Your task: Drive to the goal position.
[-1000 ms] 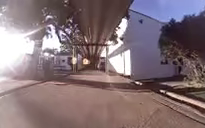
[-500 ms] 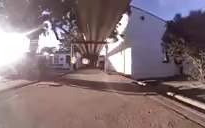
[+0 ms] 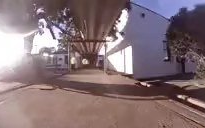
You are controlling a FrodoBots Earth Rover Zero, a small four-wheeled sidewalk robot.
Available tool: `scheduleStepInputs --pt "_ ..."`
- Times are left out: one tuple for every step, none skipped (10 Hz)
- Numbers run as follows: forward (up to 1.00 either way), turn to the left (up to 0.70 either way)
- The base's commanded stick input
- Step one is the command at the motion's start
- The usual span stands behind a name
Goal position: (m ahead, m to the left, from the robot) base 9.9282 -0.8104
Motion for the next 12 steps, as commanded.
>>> scheduleStepInputs --pt "0.70 0.00" --pt "0.70 0.00" --pt "0.70 0.00" --pt "0.70 0.00" --pt "0.70 0.00" --pt "0.70 0.00" --pt "0.70 0.00" --pt "0.70 0.00" --pt "0.70 0.00" --pt "0.70 0.00" --pt "0.70 0.00" --pt "0.70 0.00"
